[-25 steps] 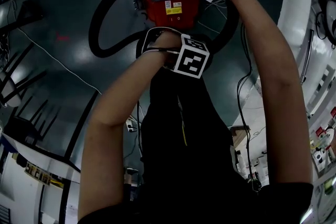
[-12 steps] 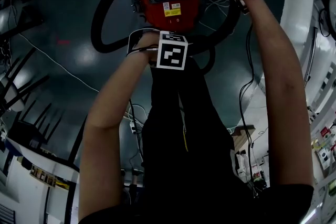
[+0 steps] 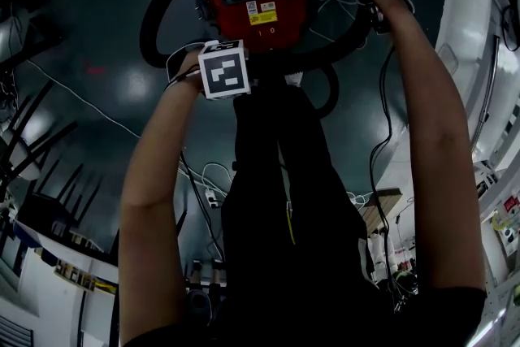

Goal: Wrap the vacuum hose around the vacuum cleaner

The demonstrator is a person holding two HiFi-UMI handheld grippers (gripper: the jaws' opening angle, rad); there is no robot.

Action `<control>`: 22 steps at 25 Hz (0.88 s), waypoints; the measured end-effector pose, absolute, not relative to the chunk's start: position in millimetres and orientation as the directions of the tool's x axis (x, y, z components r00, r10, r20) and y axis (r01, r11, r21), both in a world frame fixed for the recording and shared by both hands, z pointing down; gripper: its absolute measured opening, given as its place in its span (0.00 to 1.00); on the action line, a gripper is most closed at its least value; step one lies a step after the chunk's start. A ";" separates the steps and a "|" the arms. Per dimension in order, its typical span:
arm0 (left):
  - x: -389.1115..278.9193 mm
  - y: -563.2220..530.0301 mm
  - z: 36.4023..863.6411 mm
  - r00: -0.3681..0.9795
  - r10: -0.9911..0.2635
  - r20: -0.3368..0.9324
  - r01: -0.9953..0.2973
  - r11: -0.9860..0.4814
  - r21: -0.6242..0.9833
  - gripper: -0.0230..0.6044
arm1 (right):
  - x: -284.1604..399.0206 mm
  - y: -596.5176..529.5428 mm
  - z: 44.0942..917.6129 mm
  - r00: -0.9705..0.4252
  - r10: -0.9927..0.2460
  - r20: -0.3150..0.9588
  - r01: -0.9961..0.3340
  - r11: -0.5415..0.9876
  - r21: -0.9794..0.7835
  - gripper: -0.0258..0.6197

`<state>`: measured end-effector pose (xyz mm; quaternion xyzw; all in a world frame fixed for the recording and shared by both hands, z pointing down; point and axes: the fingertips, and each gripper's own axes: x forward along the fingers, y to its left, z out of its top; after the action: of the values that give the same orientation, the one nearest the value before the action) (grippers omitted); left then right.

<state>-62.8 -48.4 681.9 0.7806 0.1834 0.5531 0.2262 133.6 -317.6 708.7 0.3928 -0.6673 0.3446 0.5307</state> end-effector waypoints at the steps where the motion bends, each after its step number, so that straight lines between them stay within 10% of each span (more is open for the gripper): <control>1: -66.3 -50.5 685.1 0.322 0.528 0.786 0.024 -0.834 0.551 0.32 | 136.7 -314.7 714.2 -0.130 -0.157 0.979 -0.902 0.428 -0.051 0.31; 22: -137.1 -71.1 747.7 0.196 0.394 0.898 -0.007 -0.915 0.403 0.34 | 145.1 -266.4 785.2 -0.213 -0.092 0.973 -0.977 0.042 -0.210 0.31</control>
<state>-137.1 -71.1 747.7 0.7561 0.1277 0.6212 0.1615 145.1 -266.4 785.2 0.4592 -0.5818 0.5178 0.4272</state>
